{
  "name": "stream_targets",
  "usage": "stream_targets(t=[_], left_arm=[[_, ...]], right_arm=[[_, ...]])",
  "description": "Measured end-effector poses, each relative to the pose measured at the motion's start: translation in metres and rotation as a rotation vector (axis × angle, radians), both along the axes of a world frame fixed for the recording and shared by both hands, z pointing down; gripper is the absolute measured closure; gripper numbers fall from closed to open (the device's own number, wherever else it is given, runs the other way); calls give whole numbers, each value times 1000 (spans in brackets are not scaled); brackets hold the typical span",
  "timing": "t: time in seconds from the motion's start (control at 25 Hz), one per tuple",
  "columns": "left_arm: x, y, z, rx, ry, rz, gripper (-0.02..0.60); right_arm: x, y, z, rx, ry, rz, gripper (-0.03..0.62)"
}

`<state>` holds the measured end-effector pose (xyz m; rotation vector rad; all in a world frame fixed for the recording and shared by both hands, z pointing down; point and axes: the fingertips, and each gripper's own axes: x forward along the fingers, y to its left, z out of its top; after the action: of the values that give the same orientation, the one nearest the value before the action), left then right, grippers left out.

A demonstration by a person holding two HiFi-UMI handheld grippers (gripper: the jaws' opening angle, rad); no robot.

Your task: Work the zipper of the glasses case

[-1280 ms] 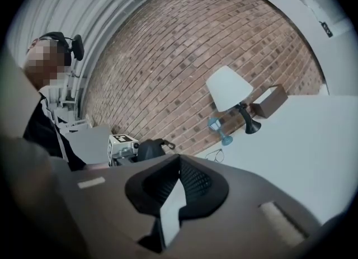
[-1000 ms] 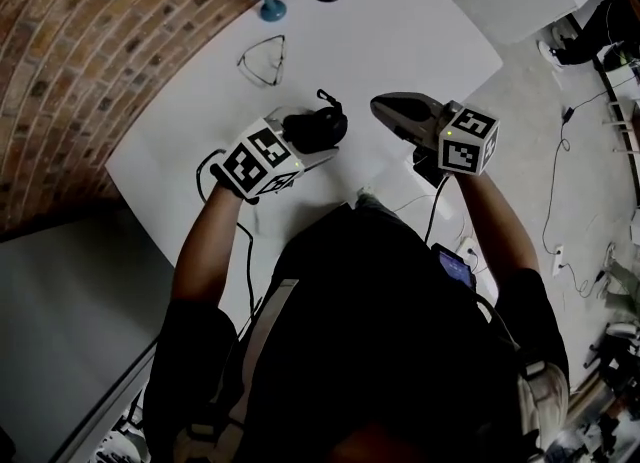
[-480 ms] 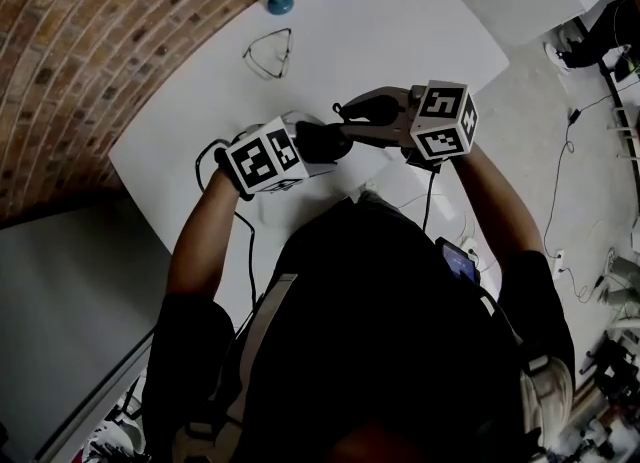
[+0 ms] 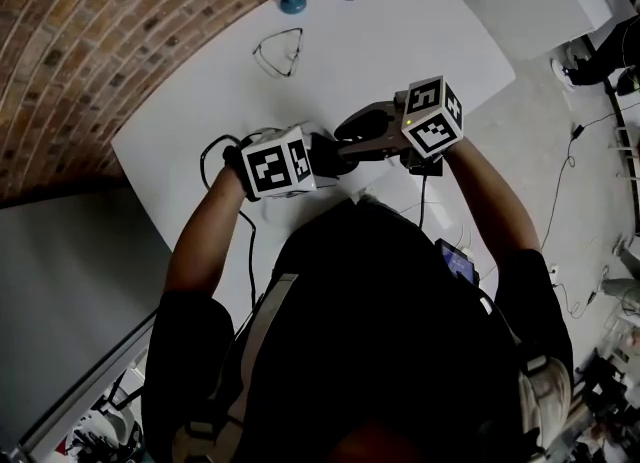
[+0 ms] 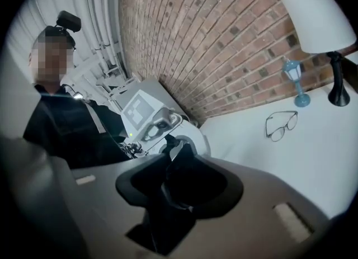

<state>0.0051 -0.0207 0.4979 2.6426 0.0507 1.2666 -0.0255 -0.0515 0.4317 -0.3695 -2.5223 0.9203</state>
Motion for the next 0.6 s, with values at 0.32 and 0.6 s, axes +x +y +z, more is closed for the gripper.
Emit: stream_targets(t=[0.32, 0.6], left_arm=[[-6, 9, 9, -68, -9, -16, 312], [-12, 3, 10, -90, 9, -76, 311]], right_arm=[[-6, 13, -9, 233, -50, -90, 563], [8, 12, -14, 324, -77, -62, 576]])
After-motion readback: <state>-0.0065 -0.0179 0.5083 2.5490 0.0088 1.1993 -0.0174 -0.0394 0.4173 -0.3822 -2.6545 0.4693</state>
